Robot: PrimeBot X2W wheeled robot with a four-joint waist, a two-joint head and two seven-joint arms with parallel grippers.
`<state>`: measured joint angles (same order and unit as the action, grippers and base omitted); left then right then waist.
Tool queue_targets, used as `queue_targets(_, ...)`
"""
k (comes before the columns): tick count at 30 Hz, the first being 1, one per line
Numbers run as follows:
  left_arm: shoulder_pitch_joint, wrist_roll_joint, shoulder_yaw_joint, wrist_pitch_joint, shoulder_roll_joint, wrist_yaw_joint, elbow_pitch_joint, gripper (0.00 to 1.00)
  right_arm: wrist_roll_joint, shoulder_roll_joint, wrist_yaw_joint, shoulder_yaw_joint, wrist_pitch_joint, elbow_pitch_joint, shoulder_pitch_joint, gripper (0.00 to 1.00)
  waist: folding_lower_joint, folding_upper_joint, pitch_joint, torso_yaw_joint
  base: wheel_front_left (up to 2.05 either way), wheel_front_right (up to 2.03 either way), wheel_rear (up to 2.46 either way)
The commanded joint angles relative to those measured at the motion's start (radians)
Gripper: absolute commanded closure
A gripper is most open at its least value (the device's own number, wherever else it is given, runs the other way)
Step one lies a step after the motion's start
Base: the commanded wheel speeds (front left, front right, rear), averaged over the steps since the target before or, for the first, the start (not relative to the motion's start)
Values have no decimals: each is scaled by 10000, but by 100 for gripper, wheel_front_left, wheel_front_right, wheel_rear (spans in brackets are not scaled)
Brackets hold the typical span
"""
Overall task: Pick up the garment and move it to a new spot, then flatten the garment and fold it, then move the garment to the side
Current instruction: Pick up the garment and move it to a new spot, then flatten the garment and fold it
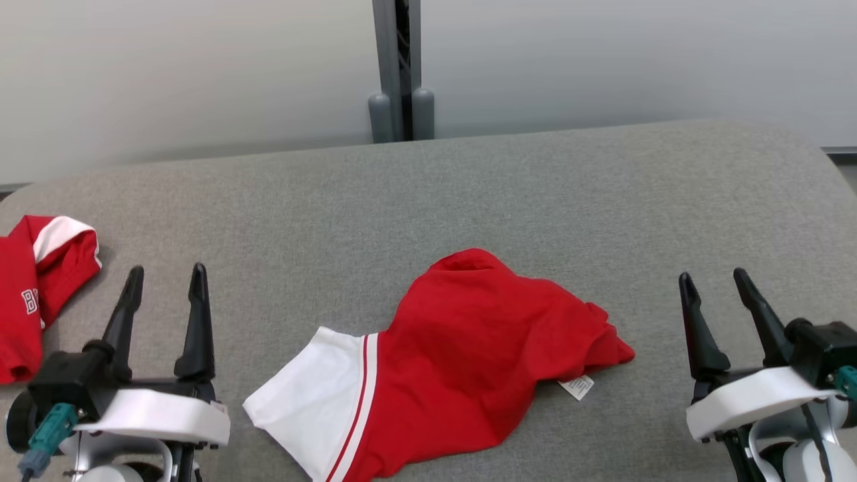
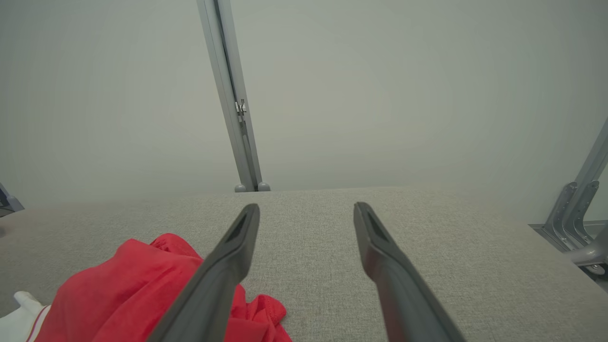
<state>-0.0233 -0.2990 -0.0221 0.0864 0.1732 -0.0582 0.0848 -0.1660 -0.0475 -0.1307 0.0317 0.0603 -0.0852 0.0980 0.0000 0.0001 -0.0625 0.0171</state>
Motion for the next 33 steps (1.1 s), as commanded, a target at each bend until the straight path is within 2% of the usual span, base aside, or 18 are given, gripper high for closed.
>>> queue_targets(1,154,20,-20,-27,39,-8,-80,0,91,-65,-2,46,-53,-65,-165,0,0,-1,218,149,0,0,0)
queue_targets(10,732,-206,-129,-295,88,68,-608,0,-79,-65,-2,-21,-214,96,-748,0,0,-1,657,204,0,0,0)
queue_targets(33,407,-361,-249,-495,159,-89,-729,0,-88,-63,-2,-166,-357,321,-771,0,0,-1,599,38,0,0,0)
